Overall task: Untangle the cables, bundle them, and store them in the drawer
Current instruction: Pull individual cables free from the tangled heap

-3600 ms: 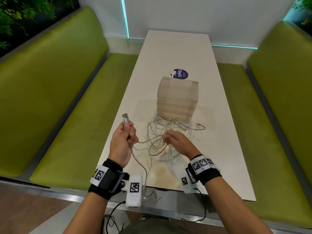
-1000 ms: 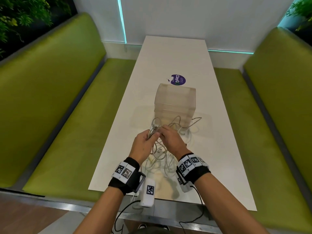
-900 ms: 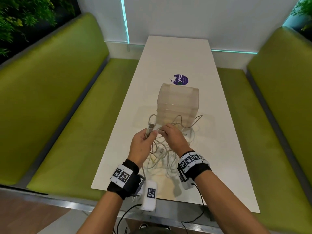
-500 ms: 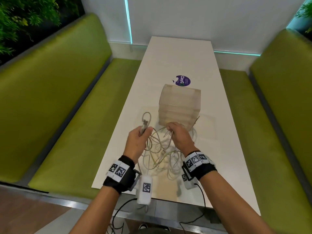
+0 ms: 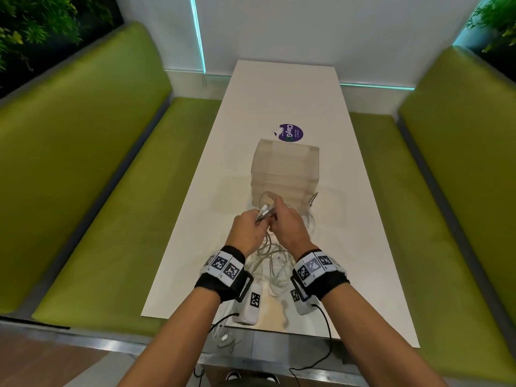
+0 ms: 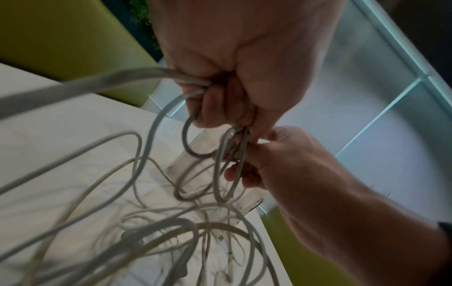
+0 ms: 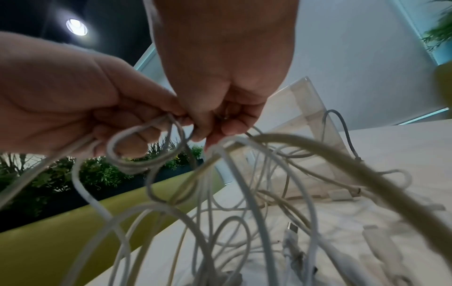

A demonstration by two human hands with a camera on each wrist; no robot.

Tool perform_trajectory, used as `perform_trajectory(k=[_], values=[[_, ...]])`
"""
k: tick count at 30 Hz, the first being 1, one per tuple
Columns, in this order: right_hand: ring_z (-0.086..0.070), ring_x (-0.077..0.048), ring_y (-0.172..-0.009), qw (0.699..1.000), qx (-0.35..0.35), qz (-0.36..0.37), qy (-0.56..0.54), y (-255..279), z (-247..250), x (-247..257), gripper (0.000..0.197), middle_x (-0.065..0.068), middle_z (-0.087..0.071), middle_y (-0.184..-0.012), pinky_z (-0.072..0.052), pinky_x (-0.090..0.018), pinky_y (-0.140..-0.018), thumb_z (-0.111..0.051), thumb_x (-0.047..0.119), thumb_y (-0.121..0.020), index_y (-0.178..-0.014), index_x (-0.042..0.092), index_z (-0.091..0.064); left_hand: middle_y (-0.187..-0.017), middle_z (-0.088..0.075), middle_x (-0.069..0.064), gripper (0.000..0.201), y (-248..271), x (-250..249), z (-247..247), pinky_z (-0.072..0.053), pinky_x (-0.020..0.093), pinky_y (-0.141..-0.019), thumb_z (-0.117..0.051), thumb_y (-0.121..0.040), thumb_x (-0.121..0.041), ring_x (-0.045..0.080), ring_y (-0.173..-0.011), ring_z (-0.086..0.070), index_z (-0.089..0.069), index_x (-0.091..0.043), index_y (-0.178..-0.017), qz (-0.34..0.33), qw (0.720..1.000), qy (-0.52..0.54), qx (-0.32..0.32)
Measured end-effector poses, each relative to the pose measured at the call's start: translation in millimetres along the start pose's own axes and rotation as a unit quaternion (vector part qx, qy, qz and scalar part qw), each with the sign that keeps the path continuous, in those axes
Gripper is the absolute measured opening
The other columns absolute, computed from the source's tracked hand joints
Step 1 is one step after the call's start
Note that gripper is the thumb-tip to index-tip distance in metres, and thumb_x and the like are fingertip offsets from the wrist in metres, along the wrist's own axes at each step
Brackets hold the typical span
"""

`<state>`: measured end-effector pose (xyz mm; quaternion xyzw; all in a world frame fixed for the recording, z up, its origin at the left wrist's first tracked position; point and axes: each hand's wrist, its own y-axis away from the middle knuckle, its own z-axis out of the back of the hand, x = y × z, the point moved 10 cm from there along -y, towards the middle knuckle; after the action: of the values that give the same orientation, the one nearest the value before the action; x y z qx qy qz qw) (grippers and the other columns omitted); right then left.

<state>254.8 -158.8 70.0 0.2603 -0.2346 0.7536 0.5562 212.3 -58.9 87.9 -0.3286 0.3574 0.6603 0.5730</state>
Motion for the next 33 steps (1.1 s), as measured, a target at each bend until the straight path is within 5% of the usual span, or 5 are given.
perform_trajectory(k=[3, 8, 17, 24, 33], values=[[-0.058, -0.021, -0.084, 1.000, -0.003, 0.026, 0.004, -4.2, -2.8, -5.9, 0.017, -0.007, -0.065, -0.094, -0.045, -0.034, -0.071, -0.054, 0.016, -0.092, -0.107, 0.013, -0.060, -0.057, -0.048, 0.000, 0.024, 5.9, -4.9, 15.2, -0.031, 0.026, -0.048, -0.053, -0.092, -0.018, 0.019, -0.054, -0.044, -0.055, -0.003, -0.073, -0.007, 0.999, 0.024, -0.026], [-0.057, -0.013, -0.076, 1.000, 0.022, -0.010, -0.012, -5.9, -9.7, -50.1, 0.014, -0.009, -0.067, -0.091, -0.039, -0.025, -0.066, -0.052, 0.004, -0.090, -0.089, 0.006, -0.066, -0.050, -0.031, -0.011, 0.036, 25.5, -12.4, 76.9, -0.023, 0.020, -0.043, -0.055, -0.089, -0.013, 0.005, -0.045, -0.025, -0.036, -0.018, -0.059, -0.026, 0.980, 0.142, -0.137], [-0.054, -0.014, -0.094, 0.999, -0.015, 0.013, -0.037, -4.4, 4.0, -43.7, 0.025, -0.003, -0.061, -0.107, -0.043, -0.026, -0.080, -0.048, 0.004, -0.093, -0.107, 0.010, -0.068, -0.047, -0.032, -0.013, 0.036, 35.4, 20.2, 97.2, -0.024, 0.030, -0.054, -0.055, -0.084, -0.026, 0.011, -0.050, -0.025, -0.041, -0.028, -0.051, 0.015, 0.969, 0.179, -0.169], [-0.059, -0.028, -0.092, 0.994, 0.012, -0.067, 0.085, -7.4, 14.1, -82.7, 0.021, -0.010, -0.059, -0.096, -0.039, -0.030, -0.069, -0.052, 0.026, -0.095, -0.100, 0.013, -0.068, -0.062, -0.032, 0.002, 0.019, 51.3, 5.6, 126.2, -0.029, 0.030, -0.052, -0.054, -0.092, -0.012, 0.015, -0.056, -0.028, -0.050, -0.006, -0.075, -0.020, 0.932, 0.266, -0.245], [-0.062, -0.023, -0.087, 0.995, -0.031, -0.089, -0.044, -0.9, 29.0, -87.1, 0.009, -0.004, -0.070, -0.092, -0.045, -0.032, -0.073, -0.060, 0.017, -0.089, -0.094, 0.013, -0.066, -0.060, -0.032, 0.000, 0.021, 55.9, 1.6, 124.4, -0.028, 0.022, -0.045, -0.052, -0.094, -0.008, 0.011, -0.051, -0.027, -0.049, 0.000, -0.075, -0.036, 0.929, 0.287, -0.230]])
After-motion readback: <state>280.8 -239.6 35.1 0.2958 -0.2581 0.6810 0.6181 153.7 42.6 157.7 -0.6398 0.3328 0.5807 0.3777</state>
